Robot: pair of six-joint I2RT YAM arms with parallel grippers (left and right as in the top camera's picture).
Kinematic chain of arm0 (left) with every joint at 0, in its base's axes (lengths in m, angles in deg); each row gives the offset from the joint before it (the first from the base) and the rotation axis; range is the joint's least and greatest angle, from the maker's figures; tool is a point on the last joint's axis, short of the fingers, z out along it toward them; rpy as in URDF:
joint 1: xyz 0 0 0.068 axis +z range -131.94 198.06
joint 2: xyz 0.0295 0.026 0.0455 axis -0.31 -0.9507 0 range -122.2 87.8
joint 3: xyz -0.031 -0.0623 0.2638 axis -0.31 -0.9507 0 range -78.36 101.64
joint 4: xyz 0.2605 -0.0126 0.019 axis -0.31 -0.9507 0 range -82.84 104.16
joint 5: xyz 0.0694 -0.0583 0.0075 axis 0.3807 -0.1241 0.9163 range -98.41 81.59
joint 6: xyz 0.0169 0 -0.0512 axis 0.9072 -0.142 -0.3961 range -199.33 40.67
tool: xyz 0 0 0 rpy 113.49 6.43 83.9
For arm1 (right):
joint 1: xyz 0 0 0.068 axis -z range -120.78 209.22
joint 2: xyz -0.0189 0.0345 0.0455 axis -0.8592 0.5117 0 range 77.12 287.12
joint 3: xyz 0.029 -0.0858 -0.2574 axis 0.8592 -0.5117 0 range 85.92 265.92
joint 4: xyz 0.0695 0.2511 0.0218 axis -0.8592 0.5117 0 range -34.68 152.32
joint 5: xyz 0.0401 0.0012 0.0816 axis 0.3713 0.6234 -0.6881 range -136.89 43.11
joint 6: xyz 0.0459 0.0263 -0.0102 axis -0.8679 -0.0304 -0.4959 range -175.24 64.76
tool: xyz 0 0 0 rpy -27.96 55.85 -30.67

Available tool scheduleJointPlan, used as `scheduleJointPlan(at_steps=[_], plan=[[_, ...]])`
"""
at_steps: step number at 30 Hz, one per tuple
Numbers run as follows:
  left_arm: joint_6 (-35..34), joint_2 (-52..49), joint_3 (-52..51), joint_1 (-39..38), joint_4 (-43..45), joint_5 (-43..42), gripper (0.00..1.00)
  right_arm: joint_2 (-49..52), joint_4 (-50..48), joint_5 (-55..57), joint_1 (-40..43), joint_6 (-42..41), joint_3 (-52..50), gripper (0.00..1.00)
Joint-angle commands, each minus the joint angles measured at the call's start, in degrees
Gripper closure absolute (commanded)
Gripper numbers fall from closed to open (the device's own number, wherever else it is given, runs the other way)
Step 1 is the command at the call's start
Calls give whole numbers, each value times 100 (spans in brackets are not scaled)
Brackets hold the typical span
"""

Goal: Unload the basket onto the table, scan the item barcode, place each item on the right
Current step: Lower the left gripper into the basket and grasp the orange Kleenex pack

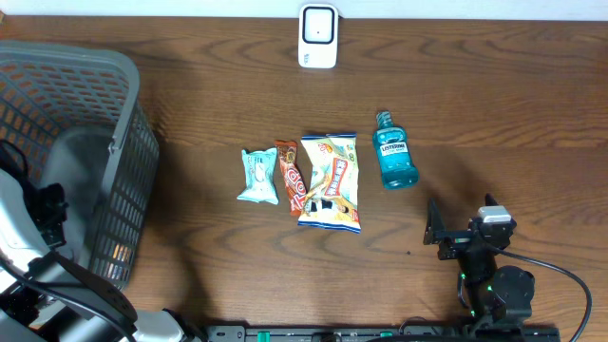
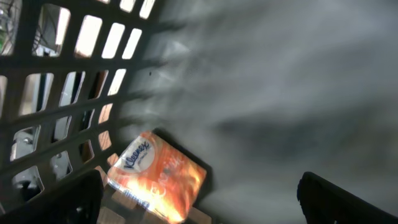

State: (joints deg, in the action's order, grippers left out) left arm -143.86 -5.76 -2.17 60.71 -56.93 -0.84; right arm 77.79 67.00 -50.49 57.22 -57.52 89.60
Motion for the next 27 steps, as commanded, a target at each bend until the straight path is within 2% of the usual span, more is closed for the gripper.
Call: scheduleJointPlan(at_steps=[1,7,18,27], plan=[[-74,-42,-365,28,173,35,2,-33,11,24,-61,76,-11,1],[-72,-42,-868,28,614,57,2,-33,11,24,-61,74,-11,1],[125,-44,-933,28,1250,341,2,-33,11,24,-61,74,-11,1],[144,7,-931,31,920,61,1,-33,11,24,-61,74,-11,1]])
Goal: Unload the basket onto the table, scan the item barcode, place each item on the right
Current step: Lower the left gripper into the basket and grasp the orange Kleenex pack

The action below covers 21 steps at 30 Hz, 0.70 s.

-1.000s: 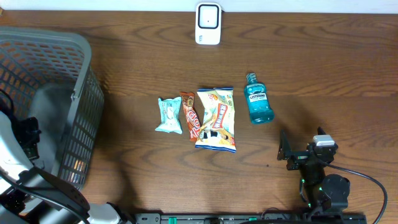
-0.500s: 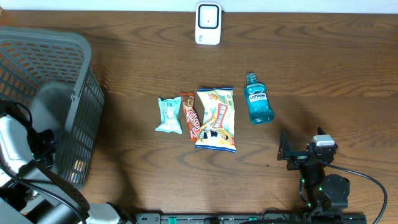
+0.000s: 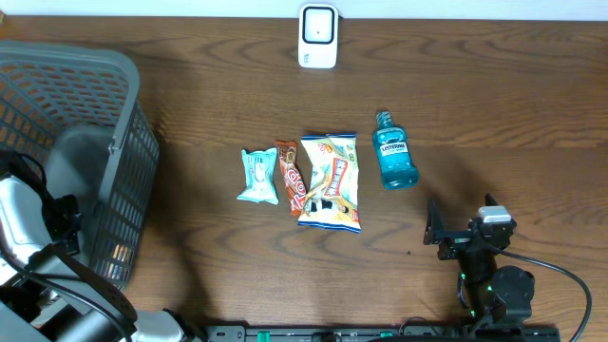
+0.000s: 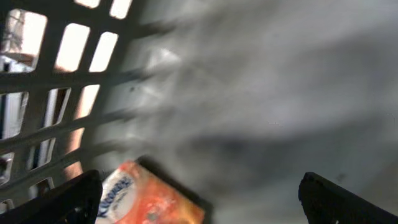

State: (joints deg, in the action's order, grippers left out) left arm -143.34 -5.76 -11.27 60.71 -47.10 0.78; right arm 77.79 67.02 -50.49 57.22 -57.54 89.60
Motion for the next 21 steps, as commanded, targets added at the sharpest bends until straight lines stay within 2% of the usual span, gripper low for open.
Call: scheduleJointPlan(at_steps=[1,6,10,14,21], plan=[[94,15,-22,31,-63,-254,1,-33,9,24,-61,76,-11,1],[116,20,-22,28,-393,-1108,1,-33,7,24,-61,76,-11,1],[564,7,-28,28,-531,-960,1,-33,9,24,-61,76,-11,1],[1622,-11,-28,28,-562,-944,2,-33,9,24,-61,79,-11,1],[2264,-13,-31,28,-756,-942,2,-33,9,24,-61,76,-11,1]])
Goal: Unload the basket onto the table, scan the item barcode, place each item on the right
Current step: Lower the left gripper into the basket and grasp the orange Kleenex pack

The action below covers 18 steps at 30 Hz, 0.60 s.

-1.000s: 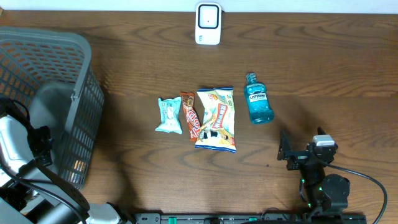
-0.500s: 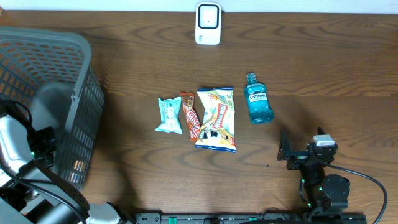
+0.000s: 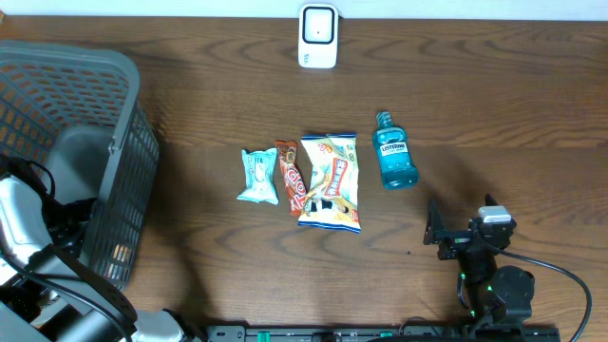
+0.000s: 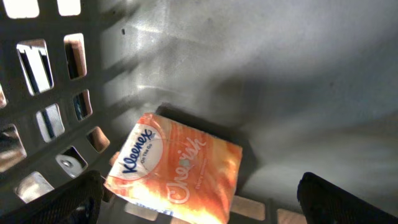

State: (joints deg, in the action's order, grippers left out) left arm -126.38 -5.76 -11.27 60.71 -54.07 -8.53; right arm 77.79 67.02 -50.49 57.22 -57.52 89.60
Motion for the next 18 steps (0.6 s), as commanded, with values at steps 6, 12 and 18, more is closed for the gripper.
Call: scheduleJointPlan(at_steps=[6,12,18], plan=[[697,-28,-225,28,-94,-11,2,-33,9,24,-61,76,-11,1],[697,-48,-798,28,105,-15,2,-33,9,24,-61,74,-11,1],[697,-48,-1062,28,280,-76,2,-33,9,24,-61,74,-11,1]])
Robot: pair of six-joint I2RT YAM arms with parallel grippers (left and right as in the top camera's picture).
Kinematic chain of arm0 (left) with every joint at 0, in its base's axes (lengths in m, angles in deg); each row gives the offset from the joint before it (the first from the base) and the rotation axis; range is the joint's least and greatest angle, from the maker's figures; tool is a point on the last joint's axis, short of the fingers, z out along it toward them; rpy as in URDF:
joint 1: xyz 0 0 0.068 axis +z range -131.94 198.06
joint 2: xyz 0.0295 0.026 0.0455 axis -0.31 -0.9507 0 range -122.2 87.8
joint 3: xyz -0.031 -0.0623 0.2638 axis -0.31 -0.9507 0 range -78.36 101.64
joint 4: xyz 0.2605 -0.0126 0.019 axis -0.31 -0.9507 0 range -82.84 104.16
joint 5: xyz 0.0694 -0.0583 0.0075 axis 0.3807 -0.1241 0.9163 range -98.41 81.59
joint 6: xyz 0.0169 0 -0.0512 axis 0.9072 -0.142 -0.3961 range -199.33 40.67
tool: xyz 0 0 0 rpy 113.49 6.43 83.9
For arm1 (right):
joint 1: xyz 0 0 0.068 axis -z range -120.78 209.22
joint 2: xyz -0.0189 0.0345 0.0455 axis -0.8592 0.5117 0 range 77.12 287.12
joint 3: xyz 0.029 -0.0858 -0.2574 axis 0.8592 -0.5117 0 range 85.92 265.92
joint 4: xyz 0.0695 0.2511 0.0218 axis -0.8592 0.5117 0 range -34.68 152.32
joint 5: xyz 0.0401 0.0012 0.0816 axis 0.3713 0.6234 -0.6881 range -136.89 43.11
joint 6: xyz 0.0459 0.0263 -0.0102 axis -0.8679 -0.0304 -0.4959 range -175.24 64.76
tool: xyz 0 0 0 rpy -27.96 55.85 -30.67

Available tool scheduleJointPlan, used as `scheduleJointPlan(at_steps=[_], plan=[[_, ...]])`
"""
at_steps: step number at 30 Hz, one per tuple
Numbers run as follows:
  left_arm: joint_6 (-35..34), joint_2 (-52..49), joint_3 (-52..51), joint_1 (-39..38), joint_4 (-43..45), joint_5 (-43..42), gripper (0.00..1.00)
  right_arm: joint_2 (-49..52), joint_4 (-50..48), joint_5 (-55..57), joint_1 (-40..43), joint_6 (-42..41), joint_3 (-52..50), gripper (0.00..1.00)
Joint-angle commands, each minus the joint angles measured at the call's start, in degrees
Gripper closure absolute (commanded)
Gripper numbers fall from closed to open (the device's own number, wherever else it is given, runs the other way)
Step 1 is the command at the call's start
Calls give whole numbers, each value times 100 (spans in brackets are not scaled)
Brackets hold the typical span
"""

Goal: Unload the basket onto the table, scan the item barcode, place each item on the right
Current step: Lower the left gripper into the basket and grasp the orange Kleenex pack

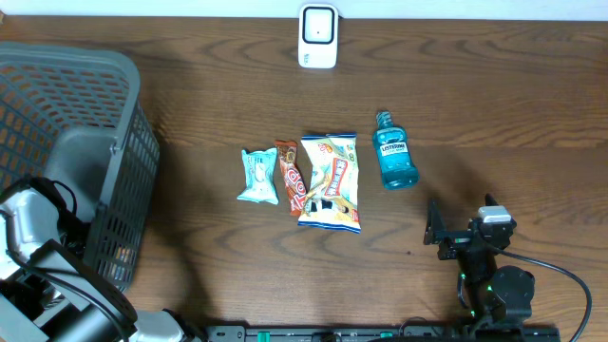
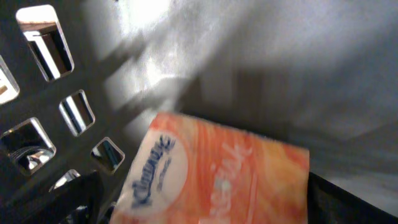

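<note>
An orange and white Kleenex tissue pack (image 2: pixel 217 174) lies on the floor of the grey basket (image 1: pixel 66 76), close to its slotted wall (image 2: pixel 37 74). My left gripper (image 2: pixel 205 205) is low over the pack and open, one dark finger (image 2: pixel 56 199) on each side of it. In the overhead view the left arm (image 1: pixel 33 214) reaches down into the basket and the pack is hidden. The white scanner (image 1: pixel 317 36) stands at the table's far edge. My right gripper (image 1: pixel 433 228) is parked near the front right; its jaws are too small to read.
On the table's middle lie a mint-green packet (image 1: pixel 257 177), a brown snack bar (image 1: pixel 290 178), a yellow chips bag (image 1: pixel 330 180) and a blue mouthwash bottle (image 1: pixel 394 152). The basket's walls close in my left gripper on the left side.
My left gripper has come lower onto the tissue pack, which now fills the space between the open fingers. The right arm has not moved.
At first my left gripper was open inside the basket with the tissue pack at the lower left of its view. The pack then sat almost out of view. After that it lay centred below the fingers, and now it is close up between them.
</note>
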State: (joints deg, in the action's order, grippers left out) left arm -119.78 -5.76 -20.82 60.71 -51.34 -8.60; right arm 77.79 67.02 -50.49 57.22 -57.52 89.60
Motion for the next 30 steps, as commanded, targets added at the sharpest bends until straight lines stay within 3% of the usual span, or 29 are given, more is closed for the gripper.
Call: scheduleJointPlan(at_steps=[1,2,3,10,18,30], plan=[[37,-48,-116,28,24,-70,9,-33,9,24,-61,74,-11,1],[37,-48,-116,28,28,-70,18,-33,9,24,-61,76,-11,1],[37,-48,-116,28,48,-70,34,-33,9,24,-61,74,-11,1],[37,-46,-101,28,236,-70,75,-33,9,24,-61,74,-11,1],[39,-17,549,28,210,-70,86,-33,9,24,-61,74,-11,1],[37,487,1554,28,-11,-94,86,-33,9,24,-61,74,-11,1]])
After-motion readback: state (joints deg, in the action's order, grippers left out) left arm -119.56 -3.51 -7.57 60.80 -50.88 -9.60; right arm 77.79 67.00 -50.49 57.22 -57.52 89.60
